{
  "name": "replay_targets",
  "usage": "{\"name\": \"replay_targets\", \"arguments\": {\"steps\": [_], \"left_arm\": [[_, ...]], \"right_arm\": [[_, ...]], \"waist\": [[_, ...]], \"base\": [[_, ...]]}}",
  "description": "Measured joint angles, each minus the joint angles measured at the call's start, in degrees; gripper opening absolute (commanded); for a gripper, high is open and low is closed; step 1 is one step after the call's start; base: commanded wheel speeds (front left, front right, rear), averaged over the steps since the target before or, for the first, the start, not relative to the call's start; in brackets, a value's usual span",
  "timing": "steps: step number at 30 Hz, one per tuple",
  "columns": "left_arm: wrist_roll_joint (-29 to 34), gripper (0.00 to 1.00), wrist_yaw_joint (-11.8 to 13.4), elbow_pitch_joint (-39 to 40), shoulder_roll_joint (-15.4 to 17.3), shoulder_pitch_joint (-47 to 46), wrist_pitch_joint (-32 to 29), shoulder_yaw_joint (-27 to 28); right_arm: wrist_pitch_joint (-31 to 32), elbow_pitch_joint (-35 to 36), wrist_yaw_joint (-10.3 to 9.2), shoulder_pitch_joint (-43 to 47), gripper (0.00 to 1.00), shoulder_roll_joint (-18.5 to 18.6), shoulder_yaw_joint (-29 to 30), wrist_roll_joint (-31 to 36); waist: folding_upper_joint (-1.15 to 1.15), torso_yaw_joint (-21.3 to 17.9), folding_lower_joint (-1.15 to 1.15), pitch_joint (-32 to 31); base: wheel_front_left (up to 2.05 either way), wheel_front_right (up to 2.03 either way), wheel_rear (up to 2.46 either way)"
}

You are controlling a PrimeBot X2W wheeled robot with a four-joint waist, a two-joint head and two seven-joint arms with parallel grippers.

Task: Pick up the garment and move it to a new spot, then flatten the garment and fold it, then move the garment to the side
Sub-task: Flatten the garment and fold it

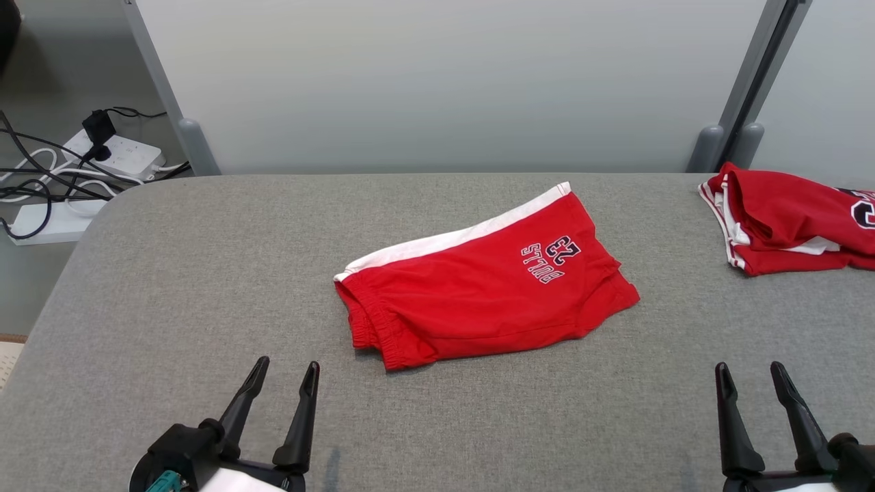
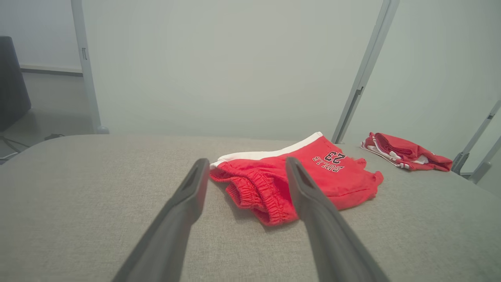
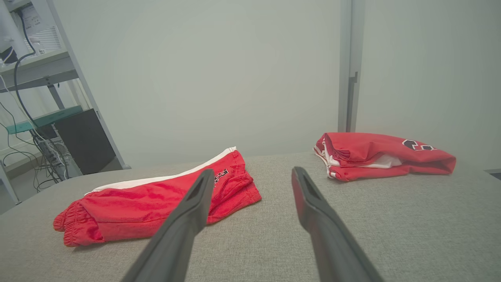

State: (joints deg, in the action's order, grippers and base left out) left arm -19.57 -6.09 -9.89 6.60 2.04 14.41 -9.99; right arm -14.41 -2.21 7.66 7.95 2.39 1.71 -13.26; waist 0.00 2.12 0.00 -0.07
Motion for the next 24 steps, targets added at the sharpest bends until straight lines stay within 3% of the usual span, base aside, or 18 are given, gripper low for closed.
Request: {"name": "replay_targets", "arguments": {"steps": [24], "left_arm": [[5.4,1.0,-0.8,-1.8,-0.5,0.1,0.0,2.1]], "right_arm": [[0.0,-0.1,0.0,0.9,1.0,0.0,-0.2,-0.5]], "waist": [[0.0,0.9,0.0,-0.4]], "base": [[0.0,0.0,0.0]]}}
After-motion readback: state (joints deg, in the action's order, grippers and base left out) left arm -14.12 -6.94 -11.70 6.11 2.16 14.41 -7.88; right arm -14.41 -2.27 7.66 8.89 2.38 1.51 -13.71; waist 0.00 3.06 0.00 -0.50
